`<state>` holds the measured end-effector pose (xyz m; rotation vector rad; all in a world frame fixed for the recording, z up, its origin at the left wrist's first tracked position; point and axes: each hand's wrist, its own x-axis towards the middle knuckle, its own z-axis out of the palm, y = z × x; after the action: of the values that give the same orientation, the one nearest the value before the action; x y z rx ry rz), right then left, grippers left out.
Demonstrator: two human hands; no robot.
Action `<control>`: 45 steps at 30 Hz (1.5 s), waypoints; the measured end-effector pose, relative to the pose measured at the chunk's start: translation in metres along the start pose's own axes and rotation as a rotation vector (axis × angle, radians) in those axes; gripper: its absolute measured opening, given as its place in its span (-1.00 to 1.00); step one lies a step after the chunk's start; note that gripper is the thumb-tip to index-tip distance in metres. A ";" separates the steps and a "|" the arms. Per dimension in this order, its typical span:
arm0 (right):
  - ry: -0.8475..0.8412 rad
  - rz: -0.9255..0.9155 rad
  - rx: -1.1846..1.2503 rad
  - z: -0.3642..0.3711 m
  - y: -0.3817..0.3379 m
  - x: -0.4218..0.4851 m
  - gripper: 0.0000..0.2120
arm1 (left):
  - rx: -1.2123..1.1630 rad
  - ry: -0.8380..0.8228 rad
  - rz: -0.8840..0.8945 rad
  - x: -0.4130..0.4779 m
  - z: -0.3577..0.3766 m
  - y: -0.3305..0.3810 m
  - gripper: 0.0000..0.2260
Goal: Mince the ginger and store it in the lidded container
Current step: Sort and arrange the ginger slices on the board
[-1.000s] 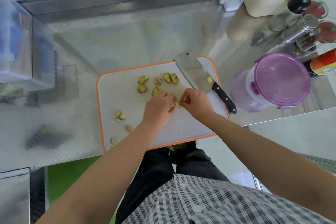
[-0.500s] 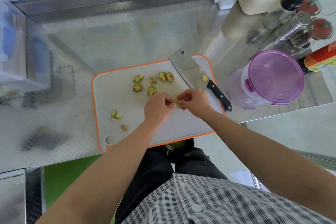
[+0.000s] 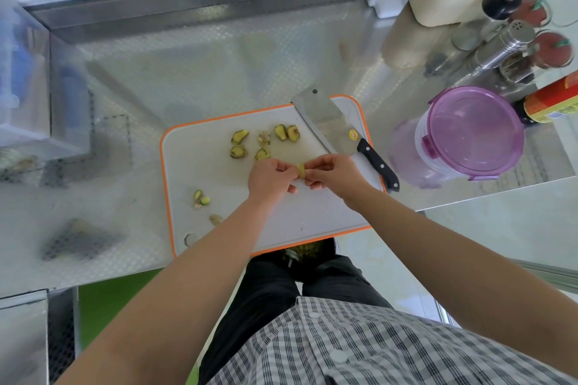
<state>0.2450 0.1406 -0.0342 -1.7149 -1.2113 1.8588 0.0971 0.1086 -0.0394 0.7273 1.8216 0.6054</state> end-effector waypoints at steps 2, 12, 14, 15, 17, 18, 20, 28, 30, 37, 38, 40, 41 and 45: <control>-0.008 0.001 0.014 0.000 0.000 0.001 -0.88 | -0.020 -0.001 -0.003 -0.001 0.001 0.000 -0.96; -0.006 0.005 -0.109 0.004 -0.003 0.005 -0.82 | -0.083 -0.014 0.045 -0.006 -0.009 -0.003 -0.97; 0.050 -0.010 -0.158 0.004 -0.003 0.008 -0.86 | 0.041 0.089 0.134 -0.006 -0.016 -0.005 -0.94; 0.065 -0.013 -0.171 0.004 -0.003 0.009 -0.87 | 0.164 0.185 0.196 -0.005 -0.020 -0.007 -0.95; 0.048 0.000 -0.191 0.005 -0.004 0.011 -0.87 | 0.387 0.374 0.289 -0.003 -0.028 -0.010 -0.93; 0.036 0.007 -0.205 0.006 -0.005 0.011 -0.86 | 0.443 0.428 0.305 -0.002 -0.031 -0.011 -0.92; 0.041 0.007 -0.239 0.008 -0.006 0.012 -0.86 | 0.526 0.454 0.300 0.001 -0.034 -0.011 -0.87; 0.062 -0.038 -0.287 0.019 -0.012 0.022 -0.90 | 0.711 0.397 0.283 0.007 -0.034 -0.005 -0.86; 0.068 -0.047 -0.288 0.019 -0.012 0.023 -0.91 | 0.688 0.388 0.273 0.009 -0.036 -0.003 -0.86; 0.098 -0.046 -0.257 0.018 -0.011 0.024 -0.91 | 0.597 0.363 0.264 0.015 -0.035 0.001 -0.87; 0.112 -0.052 -0.244 0.017 -0.011 0.024 -0.91 | 0.532 0.335 0.268 0.015 -0.034 0.002 -0.88; 0.134 -0.062 -0.215 0.015 -0.010 0.024 -0.91 | 0.265 0.181 0.222 0.013 -0.031 0.006 -0.88; 0.132 -0.064 -0.197 0.014 -0.011 0.023 -0.90 | 0.073 0.084 0.161 0.009 -0.028 0.010 -0.88; 0.048 -0.035 -0.055 0.011 -0.014 0.018 -0.88 | -0.278 -0.033 -0.027 0.001 -0.023 0.012 -0.88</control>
<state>0.2269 0.1580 -0.0361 -1.7451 -1.2766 1.7691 0.0781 0.1163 -0.0239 0.5218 1.6714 0.8051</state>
